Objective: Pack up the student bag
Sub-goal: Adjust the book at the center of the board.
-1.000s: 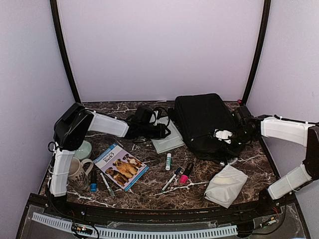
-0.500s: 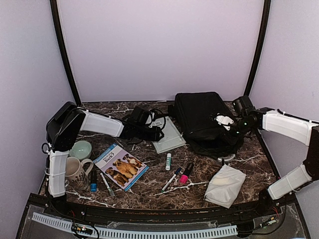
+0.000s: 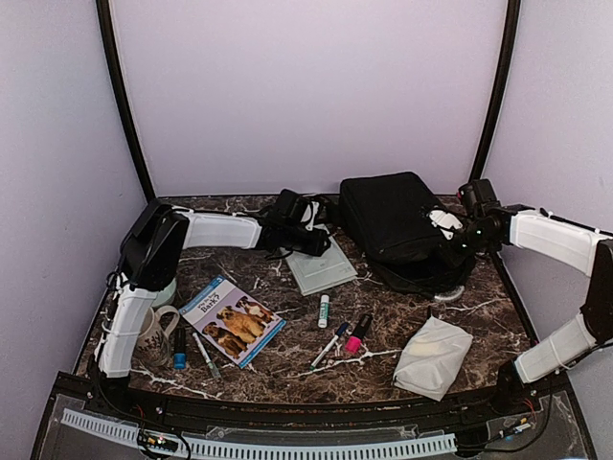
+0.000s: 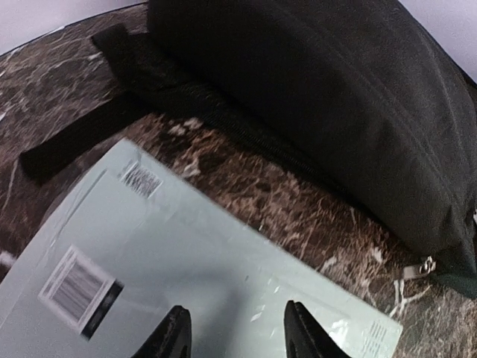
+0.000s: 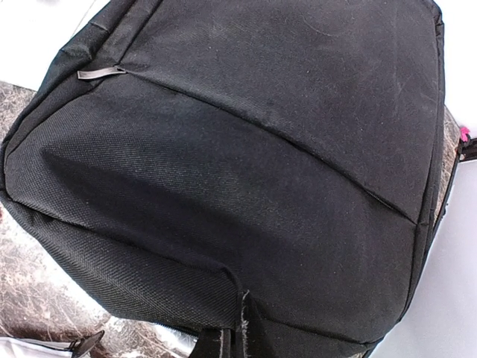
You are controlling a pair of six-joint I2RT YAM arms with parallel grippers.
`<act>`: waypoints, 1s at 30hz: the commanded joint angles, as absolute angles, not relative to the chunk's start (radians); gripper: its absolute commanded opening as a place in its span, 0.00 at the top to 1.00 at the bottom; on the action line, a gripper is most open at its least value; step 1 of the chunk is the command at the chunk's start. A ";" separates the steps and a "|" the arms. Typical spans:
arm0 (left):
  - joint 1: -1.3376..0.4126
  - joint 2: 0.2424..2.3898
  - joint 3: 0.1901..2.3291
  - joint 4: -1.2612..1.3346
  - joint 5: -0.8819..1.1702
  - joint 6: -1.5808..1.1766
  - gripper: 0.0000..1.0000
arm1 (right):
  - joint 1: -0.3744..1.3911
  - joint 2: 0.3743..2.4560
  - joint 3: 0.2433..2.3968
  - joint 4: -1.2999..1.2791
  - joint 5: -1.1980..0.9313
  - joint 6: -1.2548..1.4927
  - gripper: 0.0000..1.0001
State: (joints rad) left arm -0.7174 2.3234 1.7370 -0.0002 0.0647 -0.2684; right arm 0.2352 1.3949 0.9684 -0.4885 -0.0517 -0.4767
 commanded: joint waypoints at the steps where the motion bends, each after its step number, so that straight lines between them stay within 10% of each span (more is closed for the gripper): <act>1: -0.738 2.442 1.940 -0.031 0.207 -0.229 0.55 | 0.232 1.360 0.953 -0.436 -0.054 -0.445 1.00; 9: -0.781 2.698 2.350 -0.291 0.217 -0.216 0.56 | 0.231 1.344 0.950 -0.438 -0.080 -0.440 1.00; 30: -0.779 2.515 1.980 -0.775 0.004 -0.241 0.59 | 0.237 1.321 1.048 -0.551 -0.187 -0.445 0.98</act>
